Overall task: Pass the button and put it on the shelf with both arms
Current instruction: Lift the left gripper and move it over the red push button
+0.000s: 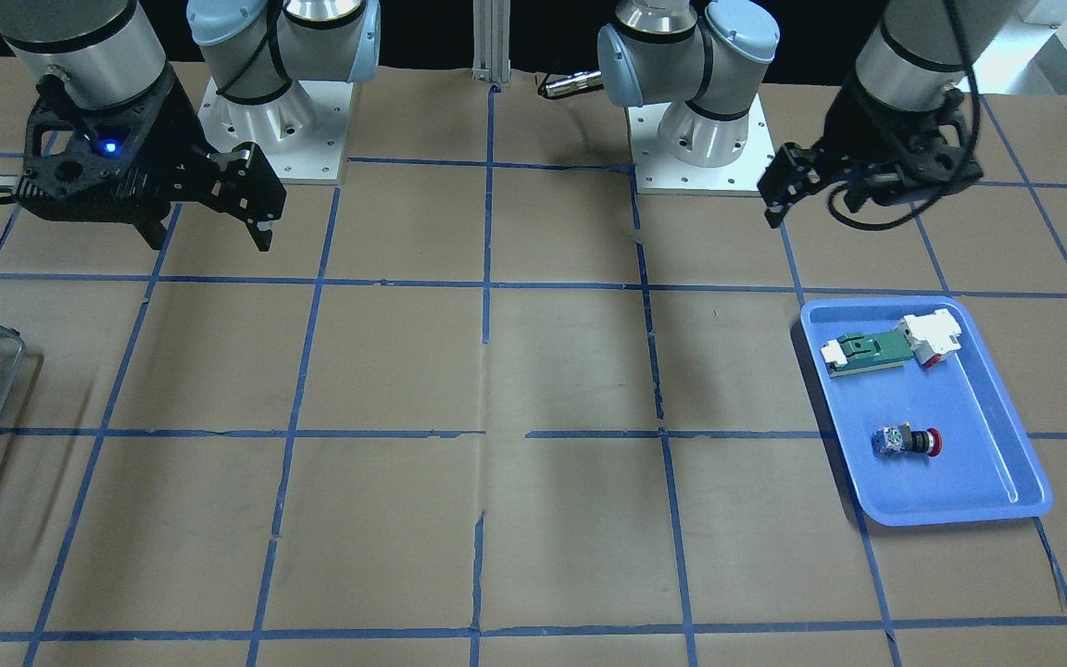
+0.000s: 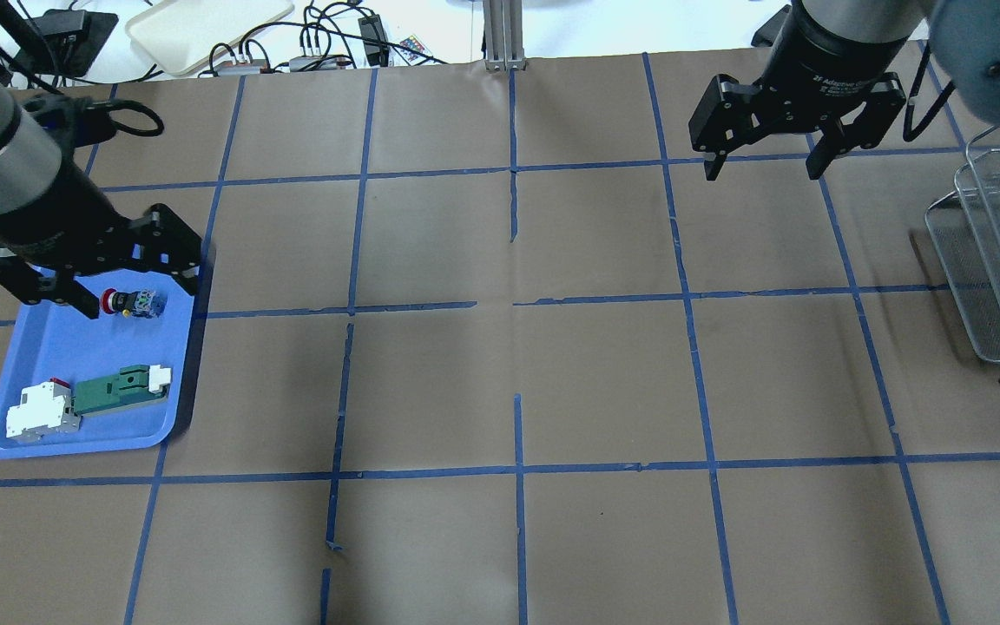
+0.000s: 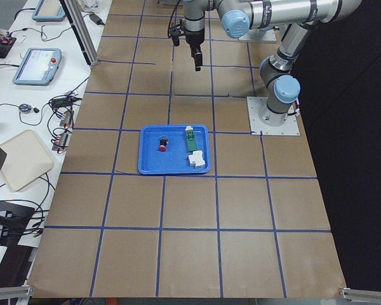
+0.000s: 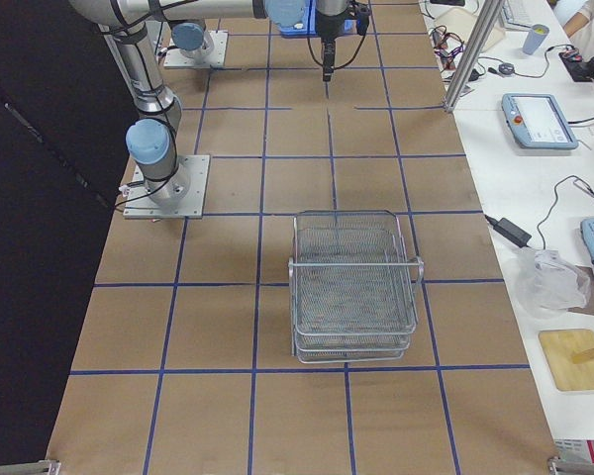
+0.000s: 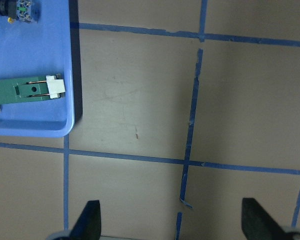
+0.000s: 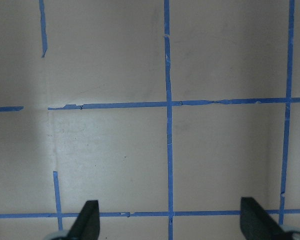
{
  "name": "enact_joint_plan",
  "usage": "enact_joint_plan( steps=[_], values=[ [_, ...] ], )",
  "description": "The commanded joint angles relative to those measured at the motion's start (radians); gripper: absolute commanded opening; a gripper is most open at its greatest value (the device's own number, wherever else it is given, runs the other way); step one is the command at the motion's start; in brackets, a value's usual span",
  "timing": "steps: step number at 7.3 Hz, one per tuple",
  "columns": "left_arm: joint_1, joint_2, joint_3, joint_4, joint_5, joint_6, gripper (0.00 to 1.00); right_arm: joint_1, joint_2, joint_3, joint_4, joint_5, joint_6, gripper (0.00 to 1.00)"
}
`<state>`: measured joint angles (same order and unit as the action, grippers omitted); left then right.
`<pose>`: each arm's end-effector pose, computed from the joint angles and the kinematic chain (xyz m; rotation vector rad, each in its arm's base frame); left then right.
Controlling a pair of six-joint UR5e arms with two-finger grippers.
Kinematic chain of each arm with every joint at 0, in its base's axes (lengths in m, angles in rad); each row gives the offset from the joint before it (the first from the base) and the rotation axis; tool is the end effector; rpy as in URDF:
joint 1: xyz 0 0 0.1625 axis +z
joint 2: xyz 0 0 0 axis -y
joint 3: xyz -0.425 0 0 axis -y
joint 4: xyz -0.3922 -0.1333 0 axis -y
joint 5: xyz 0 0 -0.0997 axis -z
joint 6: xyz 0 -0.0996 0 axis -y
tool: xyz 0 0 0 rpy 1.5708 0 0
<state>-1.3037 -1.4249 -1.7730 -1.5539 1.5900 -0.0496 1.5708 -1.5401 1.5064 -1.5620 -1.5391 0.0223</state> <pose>-0.0144 -0.4451 0.4575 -0.4924 3.0871 0.0645 0.1365 -0.5072 0.5035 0.0340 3.1092 -0.0382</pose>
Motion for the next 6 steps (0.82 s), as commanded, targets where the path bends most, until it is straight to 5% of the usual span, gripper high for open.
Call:
enact_joint_plan(
  steps=[1,3,6],
  values=[
    [0.234,-0.049,0.012,0.079,-0.056,-0.085,1.0,0.0,0.0,0.001,-0.018,-0.003,0.001,1.0],
    [0.427,-0.109,0.011,0.083,-0.091,-0.206,1.0,0.0,0.0,0.002,-0.016,-0.003,-0.001,1.0],
    [0.509,-0.273,0.023,0.214,-0.166,-0.523,1.0,0.0,0.0,0.002,-0.016,-0.003,-0.005,1.0]
  ],
)
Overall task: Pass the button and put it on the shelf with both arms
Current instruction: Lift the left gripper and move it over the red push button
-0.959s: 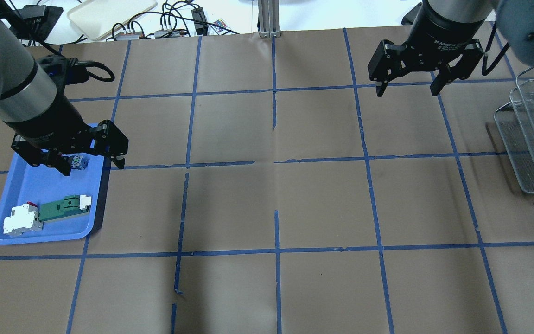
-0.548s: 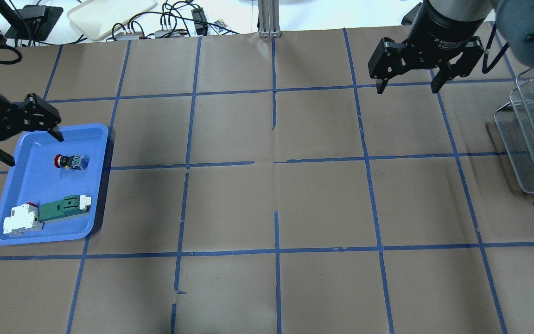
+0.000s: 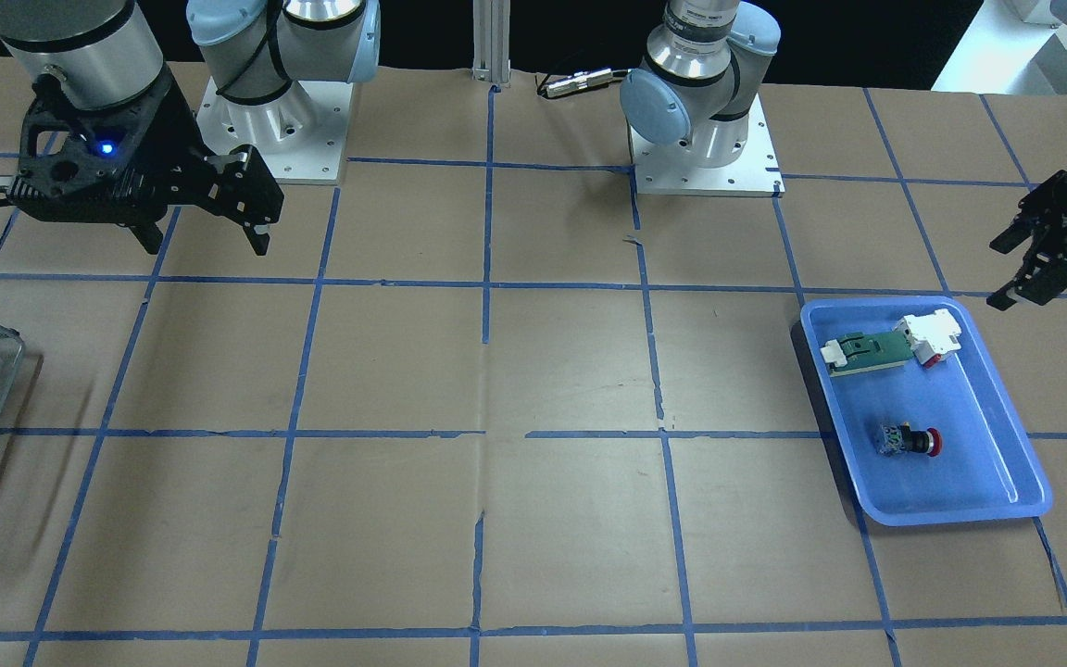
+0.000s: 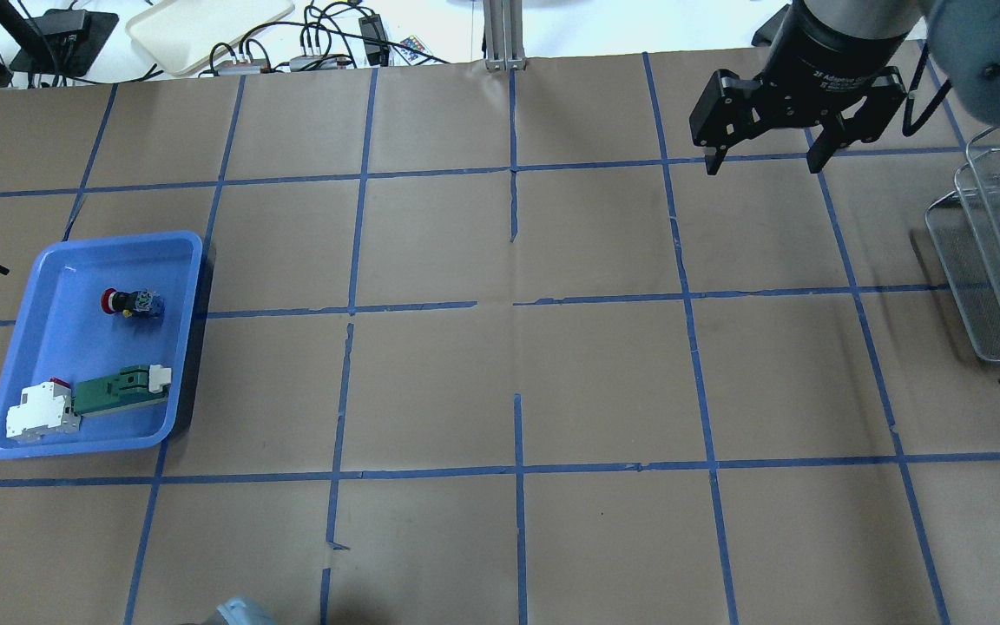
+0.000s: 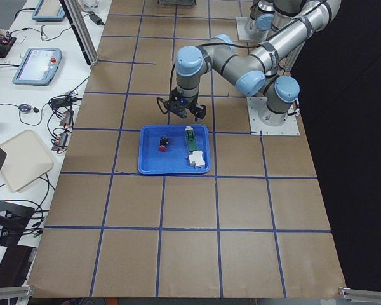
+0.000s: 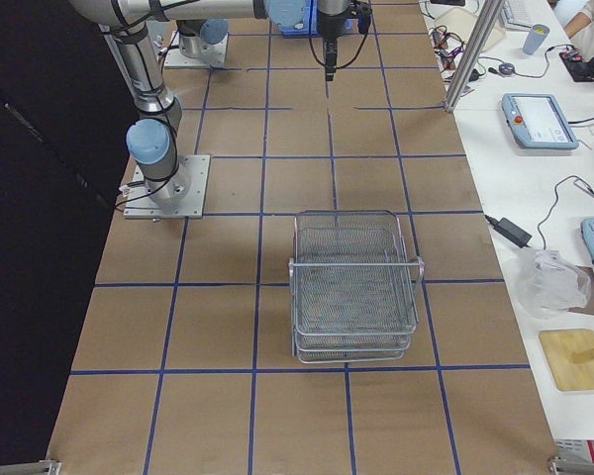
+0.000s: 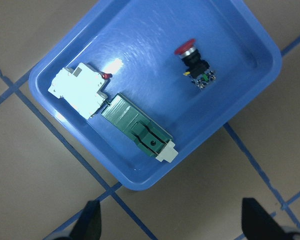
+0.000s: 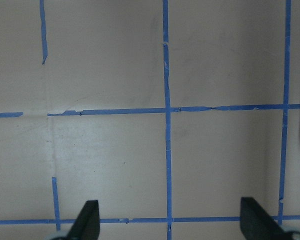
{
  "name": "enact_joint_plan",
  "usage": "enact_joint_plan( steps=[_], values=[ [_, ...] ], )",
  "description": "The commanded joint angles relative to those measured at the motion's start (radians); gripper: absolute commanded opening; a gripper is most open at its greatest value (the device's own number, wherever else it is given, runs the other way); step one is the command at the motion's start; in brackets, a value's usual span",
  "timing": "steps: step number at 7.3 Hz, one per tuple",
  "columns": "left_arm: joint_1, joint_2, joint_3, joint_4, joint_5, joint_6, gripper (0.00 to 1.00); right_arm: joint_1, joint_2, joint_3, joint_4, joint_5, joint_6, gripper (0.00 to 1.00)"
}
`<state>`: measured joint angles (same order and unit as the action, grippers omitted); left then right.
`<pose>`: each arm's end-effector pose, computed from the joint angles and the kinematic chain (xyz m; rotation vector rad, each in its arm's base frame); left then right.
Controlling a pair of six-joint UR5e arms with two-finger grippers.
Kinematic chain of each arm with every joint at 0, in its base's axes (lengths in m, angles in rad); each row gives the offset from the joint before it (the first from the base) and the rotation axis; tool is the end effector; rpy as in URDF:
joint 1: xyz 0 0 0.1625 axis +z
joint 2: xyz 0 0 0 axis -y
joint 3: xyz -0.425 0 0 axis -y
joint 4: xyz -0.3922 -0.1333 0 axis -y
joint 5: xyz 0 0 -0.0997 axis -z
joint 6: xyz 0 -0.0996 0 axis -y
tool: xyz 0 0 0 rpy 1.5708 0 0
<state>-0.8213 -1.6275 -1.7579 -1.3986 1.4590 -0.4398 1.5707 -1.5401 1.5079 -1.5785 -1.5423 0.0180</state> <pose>0.2329 -0.4622 0.3863 1.6964 -2.4974 -0.0808 0.1361 -0.5086 0.5044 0.0273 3.1120 -0.0617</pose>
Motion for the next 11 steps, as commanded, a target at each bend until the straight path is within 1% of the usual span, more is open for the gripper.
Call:
enact_joint_plan(
  steps=[1,2,3,4,6,7,9,11],
  values=[
    [0.027,-0.13,0.017,0.079,-0.12,-0.157,1.0,0.0,0.0,0.0,0.002,0.001,0.0,1.0],
    [0.03,-0.194,0.043,0.081,-0.182,-0.228,1.0,0.0,0.0,0.0,0.002,0.002,0.0,1.0],
    [0.03,-0.249,0.07,0.079,-0.19,-0.27,1.0,0.0,0.0,0.0,0.002,0.002,0.0,1.0],
    [0.037,-0.296,0.083,0.079,-0.247,-0.28,1.0,0.0,0.0,0.0,0.002,0.002,0.002,1.0],
    [0.062,-0.375,0.115,0.081,-0.275,-0.289,1.0,0.0,0.0,0.0,0.002,0.004,0.004,1.0],
    [0.062,-0.409,0.138,0.081,-0.328,-0.324,1.0,0.0,0.0,0.0,0.002,0.005,0.004,1.0],
    [0.062,-0.474,0.14,0.079,-0.347,-0.356,0.96,0.0,0.0,0.0,0.002,0.004,0.004,1.0],
    [0.062,-0.506,0.137,0.075,-0.347,-0.353,0.97,0.002,0.0,0.0,0.002,0.004,0.004,1.0]
  ],
)
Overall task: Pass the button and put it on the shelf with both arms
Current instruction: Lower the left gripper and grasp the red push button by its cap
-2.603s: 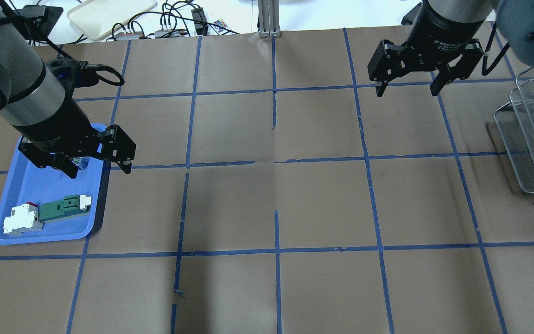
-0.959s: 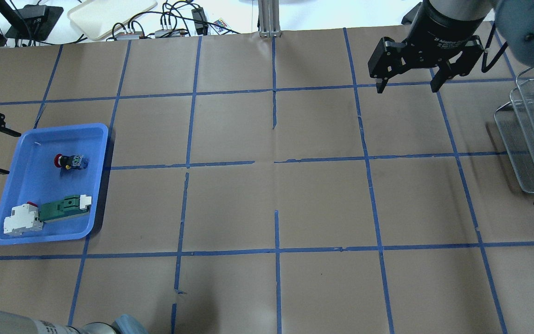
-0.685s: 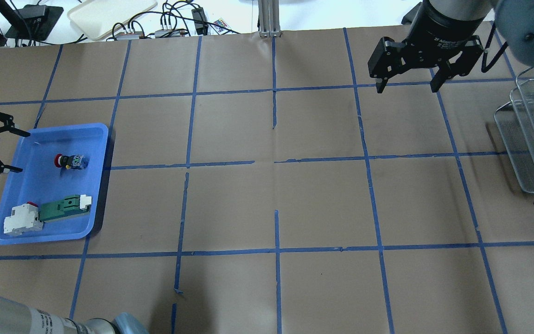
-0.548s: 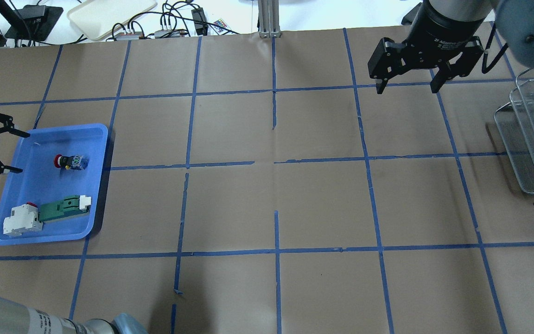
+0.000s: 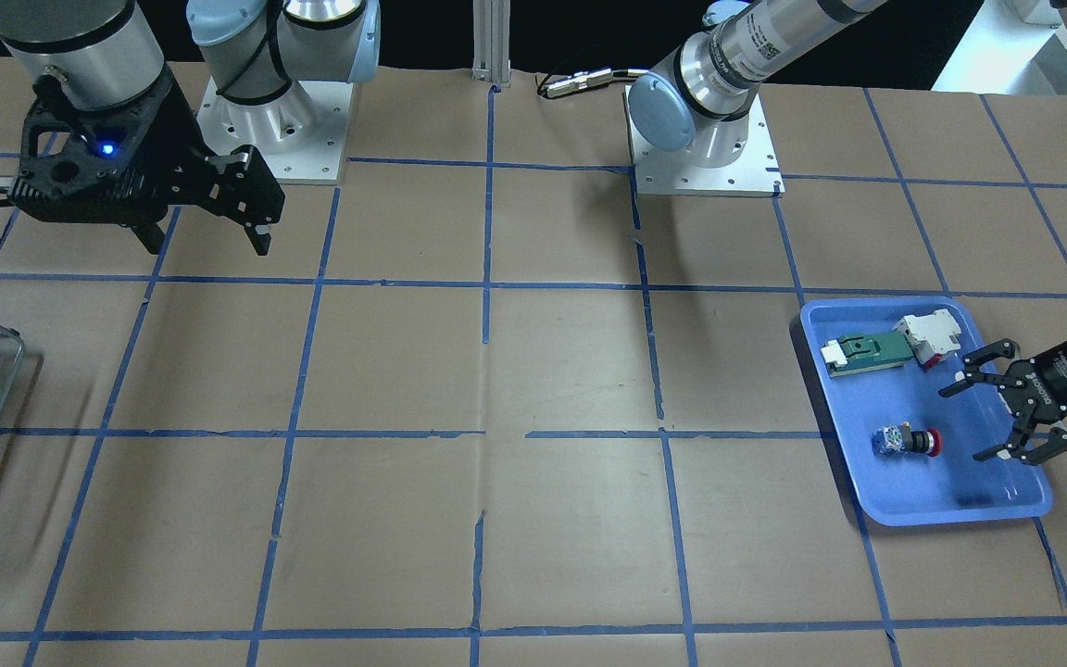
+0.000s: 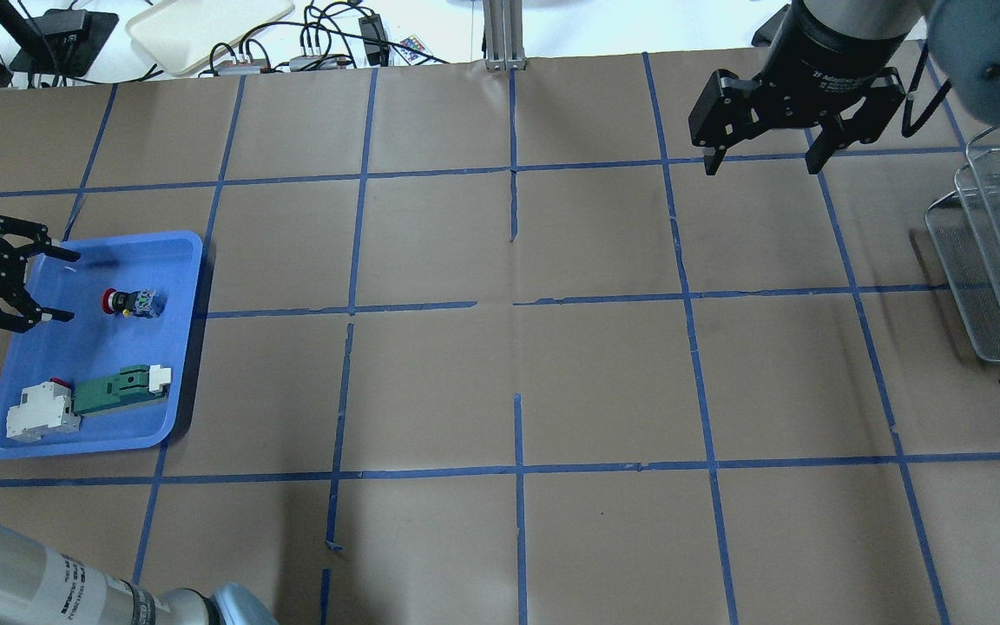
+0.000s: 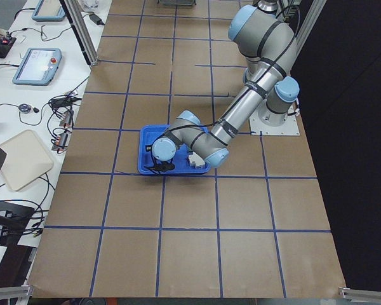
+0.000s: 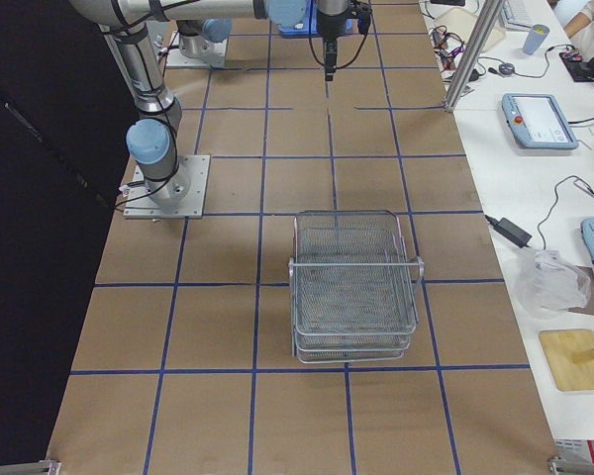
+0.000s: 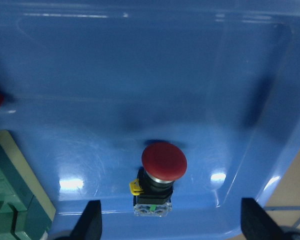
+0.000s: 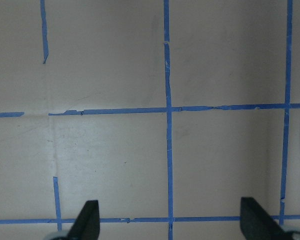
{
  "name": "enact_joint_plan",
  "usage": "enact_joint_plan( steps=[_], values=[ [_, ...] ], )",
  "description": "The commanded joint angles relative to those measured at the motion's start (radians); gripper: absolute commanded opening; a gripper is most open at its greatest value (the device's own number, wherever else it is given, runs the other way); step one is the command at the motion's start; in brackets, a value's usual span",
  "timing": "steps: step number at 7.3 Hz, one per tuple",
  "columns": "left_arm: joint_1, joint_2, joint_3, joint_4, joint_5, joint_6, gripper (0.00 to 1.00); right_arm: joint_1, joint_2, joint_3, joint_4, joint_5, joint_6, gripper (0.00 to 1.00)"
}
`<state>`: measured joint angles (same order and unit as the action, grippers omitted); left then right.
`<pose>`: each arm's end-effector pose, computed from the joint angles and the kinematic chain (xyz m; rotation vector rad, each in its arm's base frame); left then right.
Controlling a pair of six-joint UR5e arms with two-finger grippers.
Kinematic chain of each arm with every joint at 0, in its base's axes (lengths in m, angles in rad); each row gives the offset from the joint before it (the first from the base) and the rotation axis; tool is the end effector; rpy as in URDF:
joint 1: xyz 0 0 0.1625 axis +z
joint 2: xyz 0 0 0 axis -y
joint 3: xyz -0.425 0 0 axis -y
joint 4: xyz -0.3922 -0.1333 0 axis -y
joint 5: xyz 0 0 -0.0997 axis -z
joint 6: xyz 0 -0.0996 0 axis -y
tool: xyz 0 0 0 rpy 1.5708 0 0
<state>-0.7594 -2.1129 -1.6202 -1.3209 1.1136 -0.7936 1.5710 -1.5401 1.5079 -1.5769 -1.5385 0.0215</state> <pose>0.3195 -0.5477 0.1903 1.9779 -1.7636 -0.4512 0.1366 -0.5085 0.5043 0.0321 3.1082 -0.0590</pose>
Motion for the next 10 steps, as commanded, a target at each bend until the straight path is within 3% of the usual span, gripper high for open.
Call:
enact_joint_plan(
  steps=[1,8,10],
  values=[
    [0.0,-0.035,0.0,0.003,-0.001,0.017,0.97,0.001,0.0,0.002,0.0,0.0,0.002,1.0],
    [-0.001,-0.078,0.008,0.005,-0.052,0.194,0.97,0.001,0.0,0.0,0.0,0.0,0.0,1.0],
    [-0.001,-0.085,0.008,0.003,-0.051,0.194,0.81,0.001,0.0,0.002,0.0,0.0,0.002,1.0]
  ],
)
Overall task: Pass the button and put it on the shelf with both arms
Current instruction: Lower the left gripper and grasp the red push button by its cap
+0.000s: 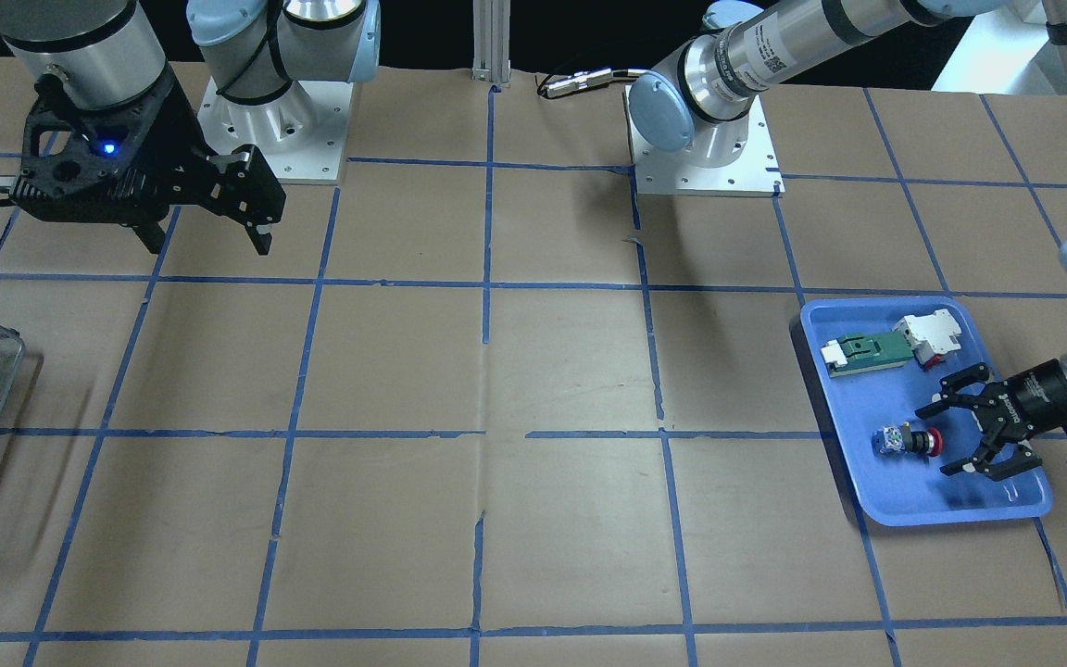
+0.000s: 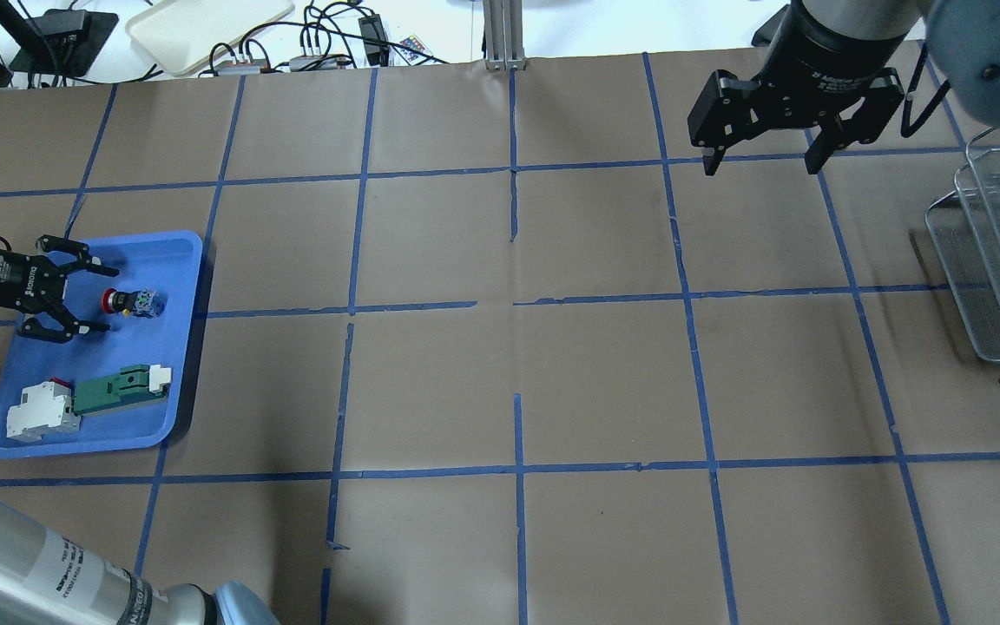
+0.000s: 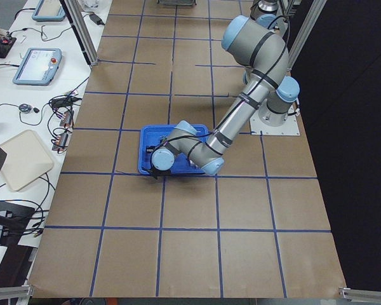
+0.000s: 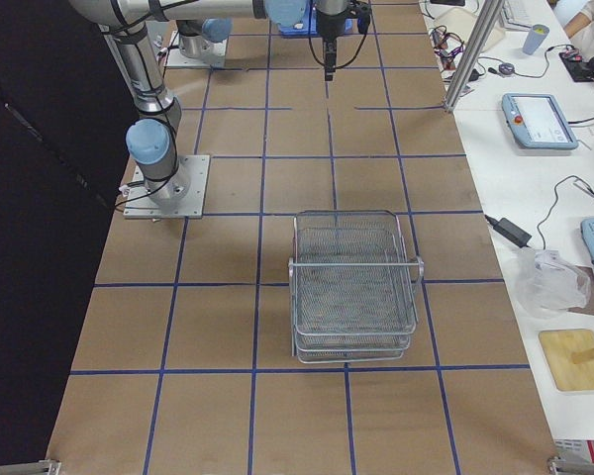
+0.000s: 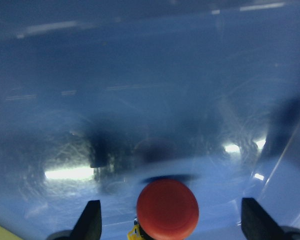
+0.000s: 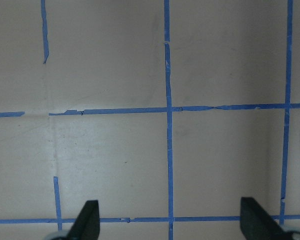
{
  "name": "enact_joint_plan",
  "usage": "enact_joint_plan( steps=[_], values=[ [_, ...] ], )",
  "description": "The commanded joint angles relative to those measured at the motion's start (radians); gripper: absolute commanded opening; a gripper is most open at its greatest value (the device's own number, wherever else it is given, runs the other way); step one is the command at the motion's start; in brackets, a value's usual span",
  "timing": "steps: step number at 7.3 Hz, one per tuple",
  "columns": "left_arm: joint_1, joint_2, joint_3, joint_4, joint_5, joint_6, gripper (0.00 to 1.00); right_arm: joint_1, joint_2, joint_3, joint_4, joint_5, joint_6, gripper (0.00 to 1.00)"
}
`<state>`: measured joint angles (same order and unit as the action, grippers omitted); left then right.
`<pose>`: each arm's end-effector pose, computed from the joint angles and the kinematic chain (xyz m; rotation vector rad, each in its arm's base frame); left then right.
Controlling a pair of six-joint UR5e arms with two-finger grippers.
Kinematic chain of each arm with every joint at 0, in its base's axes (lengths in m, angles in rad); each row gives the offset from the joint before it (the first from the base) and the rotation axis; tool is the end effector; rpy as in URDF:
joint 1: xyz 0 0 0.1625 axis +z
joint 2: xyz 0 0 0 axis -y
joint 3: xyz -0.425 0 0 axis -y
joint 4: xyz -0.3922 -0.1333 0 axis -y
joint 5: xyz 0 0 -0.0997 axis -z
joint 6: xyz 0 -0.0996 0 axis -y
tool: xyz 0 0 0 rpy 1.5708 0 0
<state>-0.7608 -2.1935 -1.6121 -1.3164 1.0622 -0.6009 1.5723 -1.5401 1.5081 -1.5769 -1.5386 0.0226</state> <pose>0.3190 -0.5547 0.1465 1.7648 -1.8591 -0.4593 0.1373 -0.5083 0.5042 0.0318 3.1082 -0.0586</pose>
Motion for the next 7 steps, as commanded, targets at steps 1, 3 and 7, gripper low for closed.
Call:
enact_joint_plan(
  steps=[1,3,7],
  values=[
    [0.0,-0.005,0.0,-0.004,-0.001,0.001,0.7,0.0,0.0,0.0,0.0,0.0,-0.001,1.0],
    [0.0,-0.005,0.0,-0.009,-0.001,0.003,0.63,0.0,0.0,0.0,0.0,0.0,0.0,1.0],
    [0.0,0.004,0.001,-0.018,0.002,0.003,0.0,0.0,0.0,0.001,0.0,0.0,0.0,1.0]
  ],
)
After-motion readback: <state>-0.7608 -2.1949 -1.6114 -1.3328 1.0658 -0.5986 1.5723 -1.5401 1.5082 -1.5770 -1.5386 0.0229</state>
